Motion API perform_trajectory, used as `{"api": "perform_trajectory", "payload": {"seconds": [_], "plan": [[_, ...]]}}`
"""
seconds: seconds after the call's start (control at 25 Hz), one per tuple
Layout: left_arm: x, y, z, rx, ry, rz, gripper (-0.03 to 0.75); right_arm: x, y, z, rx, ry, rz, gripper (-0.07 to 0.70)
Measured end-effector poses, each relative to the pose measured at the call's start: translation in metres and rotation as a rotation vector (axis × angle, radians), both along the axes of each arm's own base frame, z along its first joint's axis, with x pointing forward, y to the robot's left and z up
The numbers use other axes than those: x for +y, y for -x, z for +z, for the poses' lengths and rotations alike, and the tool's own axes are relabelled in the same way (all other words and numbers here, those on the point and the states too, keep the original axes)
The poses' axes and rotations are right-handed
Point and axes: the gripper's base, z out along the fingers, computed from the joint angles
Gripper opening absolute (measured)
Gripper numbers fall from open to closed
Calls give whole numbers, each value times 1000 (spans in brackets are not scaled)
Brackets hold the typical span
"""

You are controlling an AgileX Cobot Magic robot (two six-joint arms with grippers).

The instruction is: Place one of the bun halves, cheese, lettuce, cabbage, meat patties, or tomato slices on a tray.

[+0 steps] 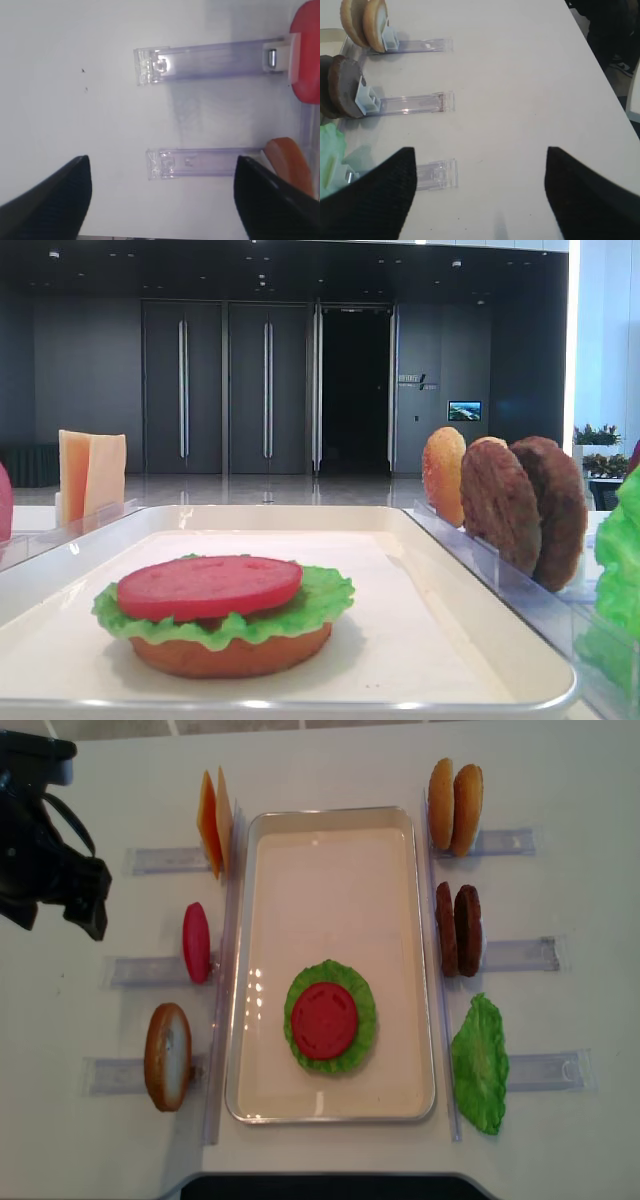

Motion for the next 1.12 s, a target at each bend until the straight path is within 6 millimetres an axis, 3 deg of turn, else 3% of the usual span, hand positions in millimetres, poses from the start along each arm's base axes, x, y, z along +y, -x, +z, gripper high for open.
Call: {"api": "perform_trajectory", "payload": {"seconds": [0.24,0.72,1.12], "plan": [[1,38,5,-29,34,10,673,0,0,0,0,0,0,535],[1,124,-3,-96,143,26,610,0,0,0,0,0,0,535],[6,184,-13,-325,181,37,592,0,0,0,0,0,0,535]]}}
